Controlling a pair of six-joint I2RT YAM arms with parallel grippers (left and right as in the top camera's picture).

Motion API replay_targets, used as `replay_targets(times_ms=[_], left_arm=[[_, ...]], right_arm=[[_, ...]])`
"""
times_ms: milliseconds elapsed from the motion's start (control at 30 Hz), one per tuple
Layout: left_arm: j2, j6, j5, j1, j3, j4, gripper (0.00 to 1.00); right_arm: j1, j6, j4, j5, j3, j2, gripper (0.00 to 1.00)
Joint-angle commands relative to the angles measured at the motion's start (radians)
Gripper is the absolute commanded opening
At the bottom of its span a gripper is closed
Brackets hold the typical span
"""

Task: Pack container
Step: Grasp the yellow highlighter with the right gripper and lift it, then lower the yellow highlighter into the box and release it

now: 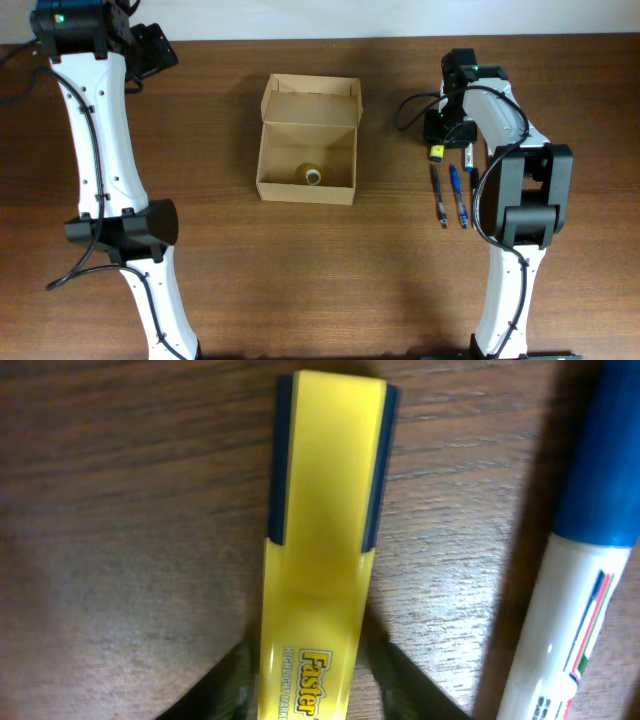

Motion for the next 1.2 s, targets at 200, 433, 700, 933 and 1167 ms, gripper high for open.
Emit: replay_targets(times_ms=[200, 433, 700, 933, 1167], left_arm=[[0.003, 0.005, -0.004, 0.003, 0.012, -0.003, 1.0], [0.003, 0.005, -0.004, 0.003, 0.012, -0.003, 1.0], [0.003, 0.005, -0.004, 0.003, 0.012, -0.003, 1.0], [0.003, 0.005, -0.004, 0.003, 0.012, -0.003, 1.0], [0.003, 0.005, -0.004, 0.003, 0.012, -0.003, 1.0]], right_arm=[[-0.002, 0.135, 0.002, 0.042, -0.014, 0.026, 0.3], [-0.002, 0.113, -0.021, 0.041, -0.013, 0.026, 0.04], [0.0, 0.08, -0.141, 0.041, 0.109, 0.005, 0.04], [0.024, 0.038, -0.32, 0.038, 0.431, -0.038, 0.04], [0.133, -0.11, -0.489, 0.038, 0.779, -0.055, 0.04]])
